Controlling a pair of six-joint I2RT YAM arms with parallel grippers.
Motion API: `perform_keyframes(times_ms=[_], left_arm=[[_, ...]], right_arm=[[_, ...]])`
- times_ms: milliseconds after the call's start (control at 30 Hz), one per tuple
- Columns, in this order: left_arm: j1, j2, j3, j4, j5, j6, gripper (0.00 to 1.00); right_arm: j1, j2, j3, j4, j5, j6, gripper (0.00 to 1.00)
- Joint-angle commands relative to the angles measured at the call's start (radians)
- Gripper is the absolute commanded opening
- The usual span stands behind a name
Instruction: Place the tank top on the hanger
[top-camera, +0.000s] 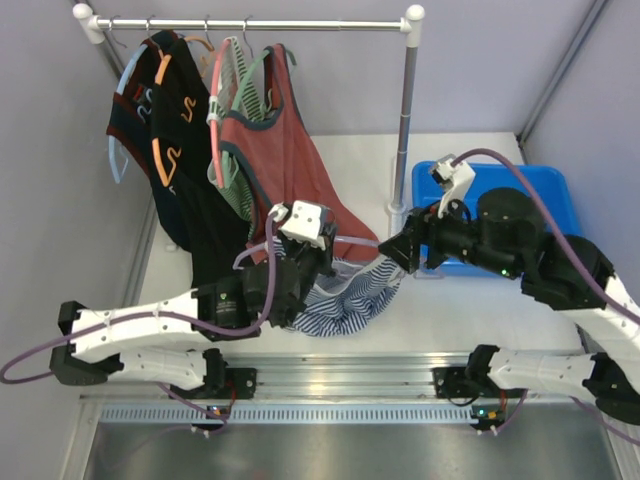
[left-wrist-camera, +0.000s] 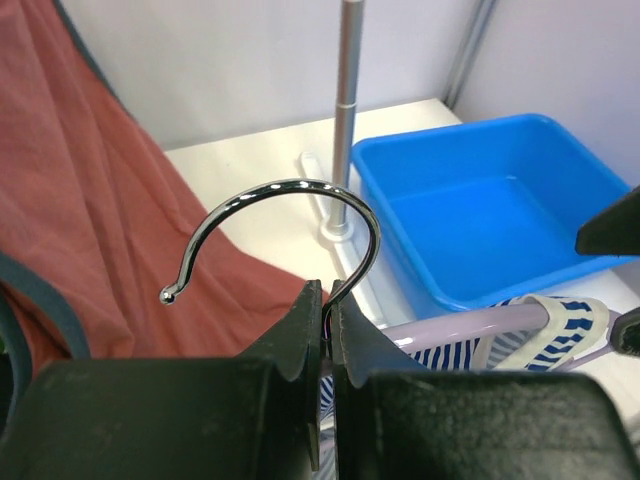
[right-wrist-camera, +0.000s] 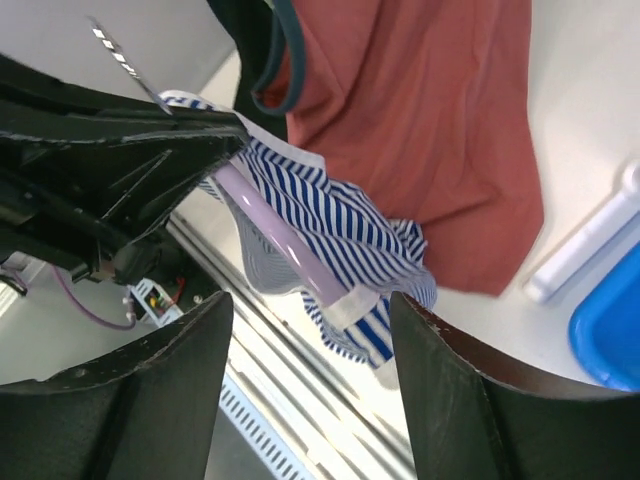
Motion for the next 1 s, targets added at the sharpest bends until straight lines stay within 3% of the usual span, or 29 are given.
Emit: perform_keyframes(times_ms=[0, 133, 333, 567, 700, 967], left_arm=[[-0.003, 0.001, 0.136, -0.094, 0.098, 0.012, 0.0], [-0.003, 0.013, 0.28, -0.201, 0.182, 0.016, 0.0], [-0.005, 0.085, 0.491, -0.362, 0.279, 0.055, 0.0], [-0.005, 0.124, 0.55, -0.365, 0.319, 0.105, 0.0], [-0.003, 0.142, 0.562, -0.341, 0.316, 0.122, 0.0], [-0.003, 0.157, 0.547, -0.252, 0.29, 0.165, 0.0]], right_arm=[[0.014, -0.036, 0.089, 0.058, -0.038, -0.166, 0.63], [0.014, -0.033, 0.15, 0.024, -0.053, -0.258, 0.63], [0.014, -0.025, 0.172, 0.023, -0.2, -0.293, 0.63], [0.014, -0.015, 0.152, 0.029, -0.243, -0.273, 0.62], [0.014, -0.019, 0.13, 0.03, -0.245, -0.255, 0.48], [0.016, -0.057, 0.058, 0.027, -0.216, -0.232, 0.43]])
